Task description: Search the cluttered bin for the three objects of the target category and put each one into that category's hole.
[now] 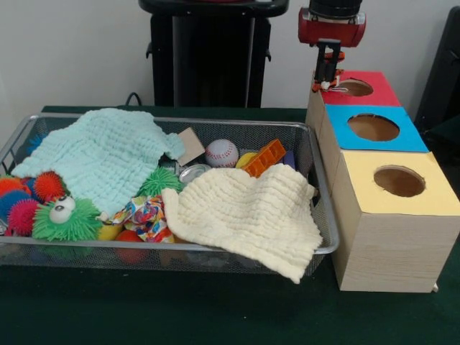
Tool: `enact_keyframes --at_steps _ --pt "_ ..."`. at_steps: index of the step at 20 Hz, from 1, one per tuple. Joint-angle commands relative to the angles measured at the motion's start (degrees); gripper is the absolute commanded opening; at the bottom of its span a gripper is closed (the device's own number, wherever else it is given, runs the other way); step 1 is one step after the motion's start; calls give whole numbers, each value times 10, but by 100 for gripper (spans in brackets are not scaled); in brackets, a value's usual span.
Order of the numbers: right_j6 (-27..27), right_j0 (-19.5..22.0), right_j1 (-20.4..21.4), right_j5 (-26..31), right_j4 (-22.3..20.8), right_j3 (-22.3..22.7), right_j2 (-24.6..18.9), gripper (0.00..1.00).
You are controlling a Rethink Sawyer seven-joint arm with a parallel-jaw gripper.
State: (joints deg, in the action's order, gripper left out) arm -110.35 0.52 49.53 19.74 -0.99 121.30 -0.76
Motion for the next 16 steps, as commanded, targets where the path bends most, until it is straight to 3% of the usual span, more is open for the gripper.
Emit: enact_keyframes --at_steps 1,8,16 --pt "-120 -8 -25 20 46 15 -21 0" --pt "-113 -5 45 67 103 57 -52 0" --pt "-99 -9 45 63 133 58 -59 0"
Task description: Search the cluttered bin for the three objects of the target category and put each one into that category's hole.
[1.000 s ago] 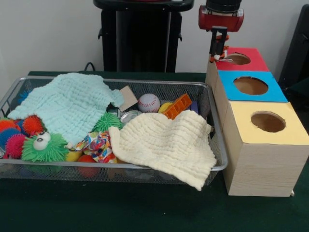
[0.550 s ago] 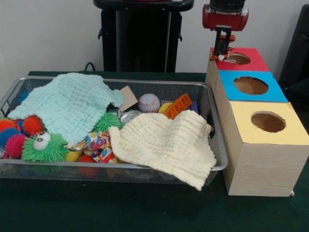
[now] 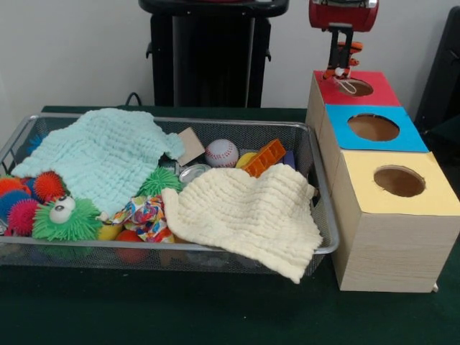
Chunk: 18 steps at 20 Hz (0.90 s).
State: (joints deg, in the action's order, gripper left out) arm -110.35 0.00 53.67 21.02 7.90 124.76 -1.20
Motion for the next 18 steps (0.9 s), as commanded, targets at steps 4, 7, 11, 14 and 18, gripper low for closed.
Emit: enact_keyframes --at_steps 4,7,11,14,18 --pt "-97 -6 -3 43 54 18 -57 0" --pt "-95 -8 -4 40 61 16 -59 0" --pt "-95 -11 -17 39 61 3 -54 0" --pt "-95 -13 -28 37 60 -7 -49 0" --pt "-96 -17 -38 33 57 -19 -43 0"
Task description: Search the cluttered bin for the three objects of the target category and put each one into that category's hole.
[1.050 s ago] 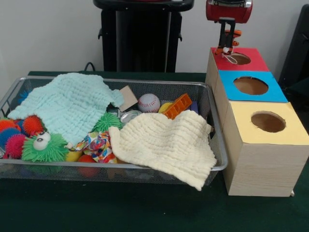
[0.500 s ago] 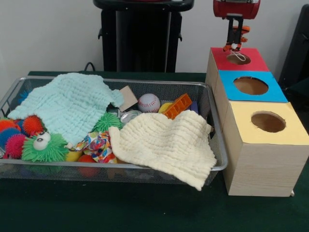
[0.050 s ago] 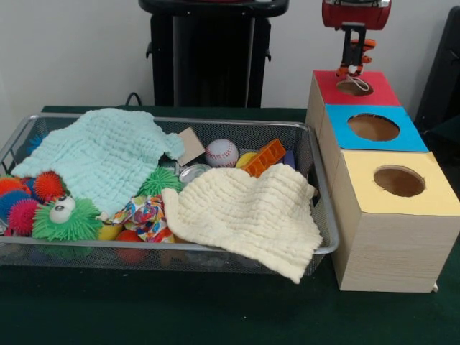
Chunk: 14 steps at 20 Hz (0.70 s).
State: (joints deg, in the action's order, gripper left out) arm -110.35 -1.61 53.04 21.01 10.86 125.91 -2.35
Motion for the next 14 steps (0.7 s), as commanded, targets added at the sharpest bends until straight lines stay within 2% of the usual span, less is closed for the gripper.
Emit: enact_keyframes --at_steps 1,8,14 --pt "-97 -3 -34 32 27 -33 -29 0" --pt "-103 -17 -39 16 21 -41 -12 0" --pt "-104 -15 -20 19 32 -32 -22 0"
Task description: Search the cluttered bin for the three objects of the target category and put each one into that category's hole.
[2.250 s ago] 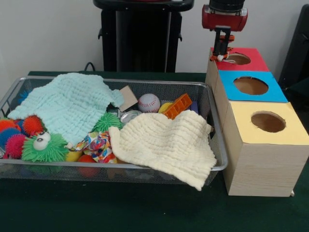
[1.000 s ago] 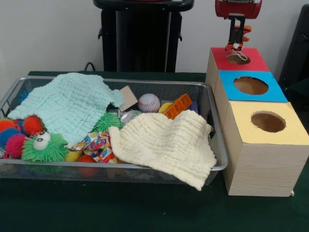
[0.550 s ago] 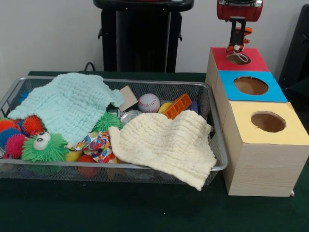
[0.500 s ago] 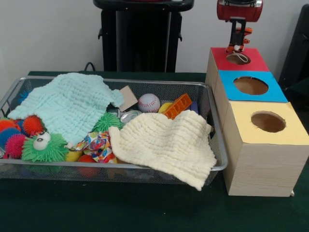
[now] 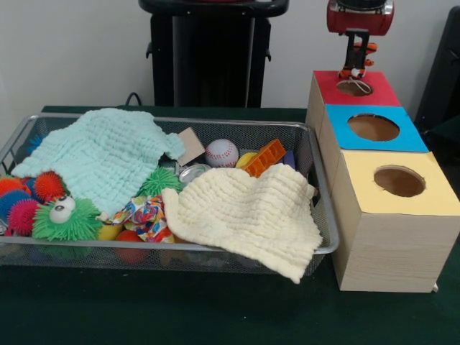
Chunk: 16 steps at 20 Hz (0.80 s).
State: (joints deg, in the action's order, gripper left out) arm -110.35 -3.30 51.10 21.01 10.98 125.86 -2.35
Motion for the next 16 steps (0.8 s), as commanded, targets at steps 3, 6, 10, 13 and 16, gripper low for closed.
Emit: enact_keyframes --at_steps 3,6,10,13,16 --pt "-100 9 6 21 36 -33 -29 0" --pt "-99 9 15 24 37 -38 -27 0" --pt "-100 3 19 25 30 -45 -11 0" --pt "-103 -3 13 19 23 -57 2 0" --pt "-104 -7 7 16 19 -67 11 0"
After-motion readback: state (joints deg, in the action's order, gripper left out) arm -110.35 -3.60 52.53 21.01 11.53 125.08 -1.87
